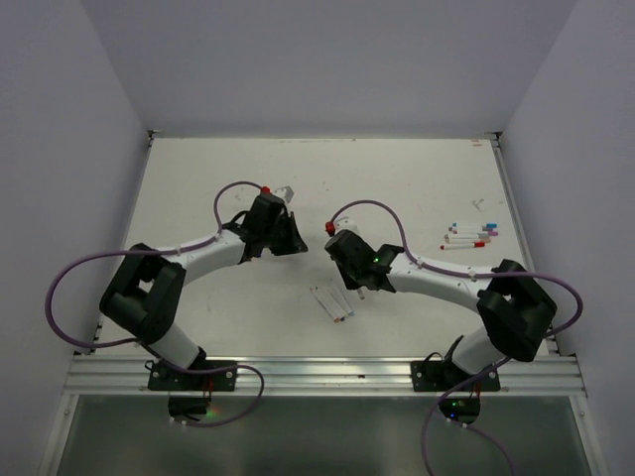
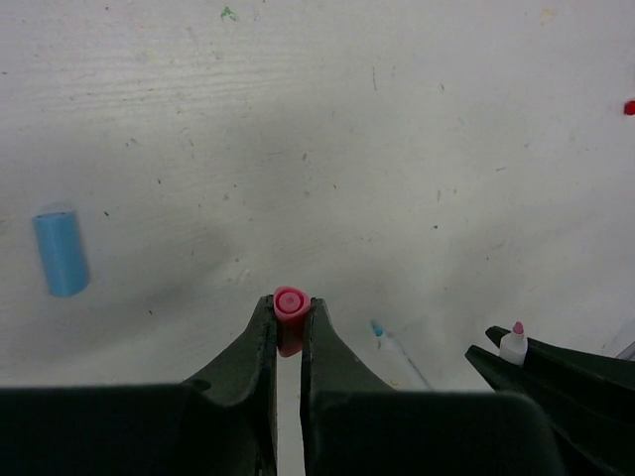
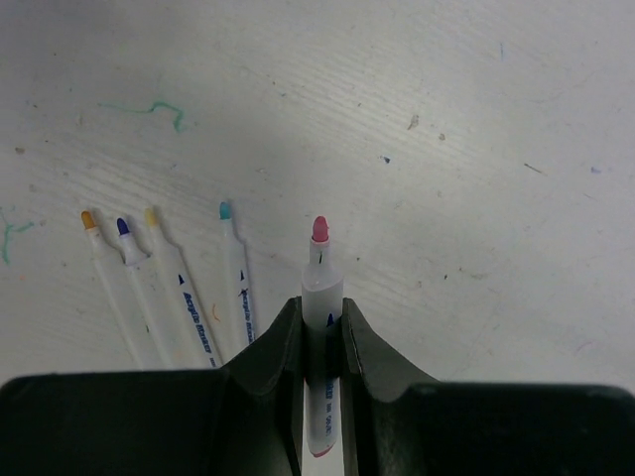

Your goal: Open the pen caps

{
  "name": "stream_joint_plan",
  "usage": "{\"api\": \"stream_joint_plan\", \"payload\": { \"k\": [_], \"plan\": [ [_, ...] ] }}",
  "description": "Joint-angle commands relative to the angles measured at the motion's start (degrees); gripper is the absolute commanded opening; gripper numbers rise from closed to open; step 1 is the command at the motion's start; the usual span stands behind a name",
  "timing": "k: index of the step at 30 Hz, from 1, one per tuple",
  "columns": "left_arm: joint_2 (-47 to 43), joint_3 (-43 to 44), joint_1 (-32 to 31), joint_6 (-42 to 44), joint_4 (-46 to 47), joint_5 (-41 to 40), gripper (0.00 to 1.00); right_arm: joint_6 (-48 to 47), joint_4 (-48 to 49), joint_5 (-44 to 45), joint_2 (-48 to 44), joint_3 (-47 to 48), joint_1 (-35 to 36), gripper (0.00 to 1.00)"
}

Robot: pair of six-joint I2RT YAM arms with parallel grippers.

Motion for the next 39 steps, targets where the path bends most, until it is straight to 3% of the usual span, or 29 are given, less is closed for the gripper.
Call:
{"api": "stream_joint_plan", "payload": {
  "k": [1,8,24,30,32,34,35,39],
  "plan": [
    [1.41,2.87,-0.26,3.27,-0.85,-3.02,0.0,-0.23,2.86,-3.57,1.81,0.16,0.18,0.04],
    [4.75,4.72,-0.35,6.35,-3.49,-7.77,0.0,1.35,5.32,-4.36,2.87,-2.56,0.26,0.13],
    [7.83,4.81,-0.26,7.76,-4.37,-10.15,0.0,2.06,9.37,-8.14,3.31,-4.23,0.53,0.29],
    [9.06,6.04,-0.35,8.72,-5.42,-13.66,0.0,2.76,9.11,-7.62,1.82,-3.97,0.7,0.38],
    [10.02,7.52,-0.35,9.42,-6.73,-15.24,0.0,3.55,5.88,-5.6,-0.72,-2.23,0.53,0.47],
    [10.38,7.97,-0.26,9.69,-7.18,-15.86,0.0,3.55,3.84,-4.11,-1.69,-0.99,0.53,0.48],
    [10.56,8.15,-0.26,9.69,-7.44,-16.21,0.03,3.64,1.66,-3.23,-2.31,-0.37,0.44,0.53],
    [10.64,8.32,-0.26,9.78,-7.88,-17.79,0.22,3.99,-2.4,-1.99,-6.35,1.83,-2.54,0.59]
  ]
}}
